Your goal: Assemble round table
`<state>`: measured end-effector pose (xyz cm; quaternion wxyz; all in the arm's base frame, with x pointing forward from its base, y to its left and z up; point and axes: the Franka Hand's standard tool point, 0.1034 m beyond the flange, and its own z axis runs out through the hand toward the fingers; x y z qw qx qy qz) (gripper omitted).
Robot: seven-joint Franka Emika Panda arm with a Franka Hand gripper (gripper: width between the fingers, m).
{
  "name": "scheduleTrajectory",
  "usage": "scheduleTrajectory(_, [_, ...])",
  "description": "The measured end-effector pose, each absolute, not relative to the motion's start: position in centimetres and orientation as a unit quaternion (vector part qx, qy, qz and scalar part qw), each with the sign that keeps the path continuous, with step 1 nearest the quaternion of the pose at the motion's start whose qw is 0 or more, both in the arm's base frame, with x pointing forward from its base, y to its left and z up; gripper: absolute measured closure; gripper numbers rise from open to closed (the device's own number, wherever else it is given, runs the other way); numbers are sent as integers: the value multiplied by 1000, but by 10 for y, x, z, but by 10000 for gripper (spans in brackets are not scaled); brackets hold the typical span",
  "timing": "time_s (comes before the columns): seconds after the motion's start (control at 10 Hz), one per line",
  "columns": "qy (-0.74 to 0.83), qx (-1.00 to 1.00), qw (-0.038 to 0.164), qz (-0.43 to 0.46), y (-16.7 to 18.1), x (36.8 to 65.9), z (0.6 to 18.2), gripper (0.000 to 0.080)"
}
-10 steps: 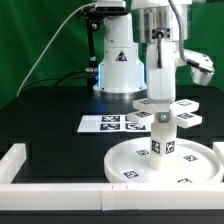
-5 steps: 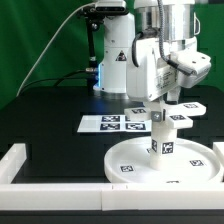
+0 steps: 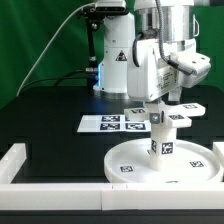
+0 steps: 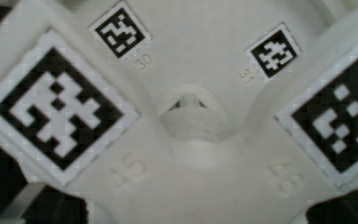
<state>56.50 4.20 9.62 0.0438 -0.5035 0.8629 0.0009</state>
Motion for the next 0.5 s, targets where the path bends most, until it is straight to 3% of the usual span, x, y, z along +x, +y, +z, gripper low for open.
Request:
scheduleTrajectory(0.3, [843, -532, 81, 9, 41, 572, 141, 151])
scheduleTrajectory(0.5, [842, -535, 75, 9, 42, 570, 133, 151])
